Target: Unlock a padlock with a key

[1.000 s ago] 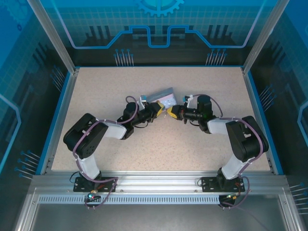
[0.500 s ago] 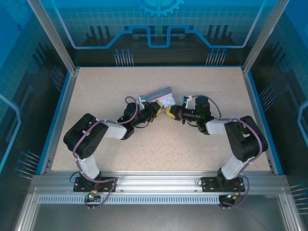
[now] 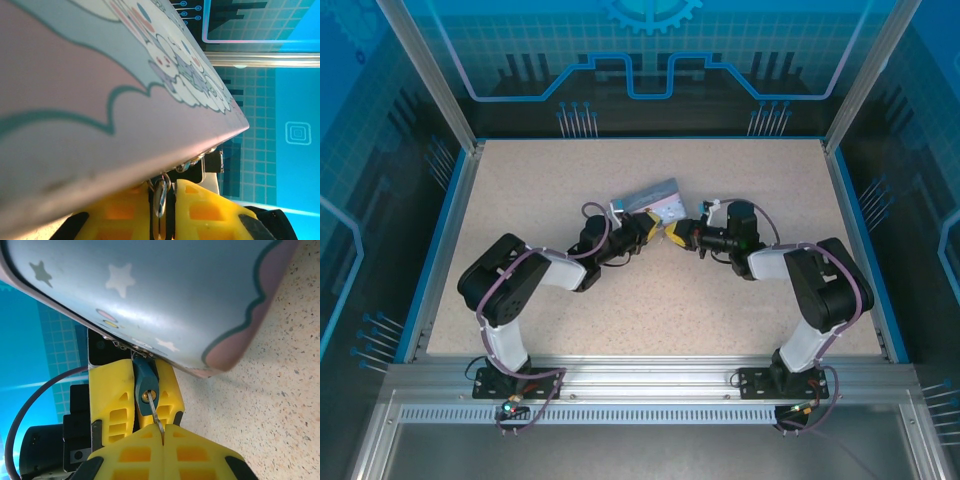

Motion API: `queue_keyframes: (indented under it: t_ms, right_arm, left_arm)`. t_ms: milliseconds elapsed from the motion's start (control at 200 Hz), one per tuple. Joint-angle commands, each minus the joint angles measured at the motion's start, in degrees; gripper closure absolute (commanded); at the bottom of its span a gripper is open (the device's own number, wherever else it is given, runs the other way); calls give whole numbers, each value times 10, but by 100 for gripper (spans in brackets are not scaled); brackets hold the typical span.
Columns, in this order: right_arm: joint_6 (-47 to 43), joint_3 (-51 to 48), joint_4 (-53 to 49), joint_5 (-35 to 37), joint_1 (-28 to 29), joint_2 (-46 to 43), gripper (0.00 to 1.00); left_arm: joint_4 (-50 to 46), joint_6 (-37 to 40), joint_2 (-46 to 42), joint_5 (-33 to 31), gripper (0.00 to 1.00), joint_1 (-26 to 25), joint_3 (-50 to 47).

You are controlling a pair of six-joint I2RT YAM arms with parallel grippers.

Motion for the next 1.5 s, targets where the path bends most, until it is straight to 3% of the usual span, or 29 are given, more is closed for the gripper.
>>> queue_keyframes:
  t_ms: [0, 335, 820, 1291, 1496]
  right_arm:
    - [-21, 9, -1, 4, -12, 15, 100]
    - [-23, 13, -1, -6, -24, 19, 100]
    - [-13, 45, 0, 15, 18, 39, 100]
    - [-35, 77, -56, 14, 17, 28, 100]
    - [-37, 79, -63, 15, 15, 27, 78]
  left_arm:
    - [52, -11, -15, 88, 100, -29, 5]
    - [33, -3, -21, 93, 100, -29, 9]
    - [22, -2, -12, 94, 100, -36, 22]
    - [20, -19, 8, 42, 100, -39, 12]
    - [2, -13, 7, 31, 100, -35, 12]
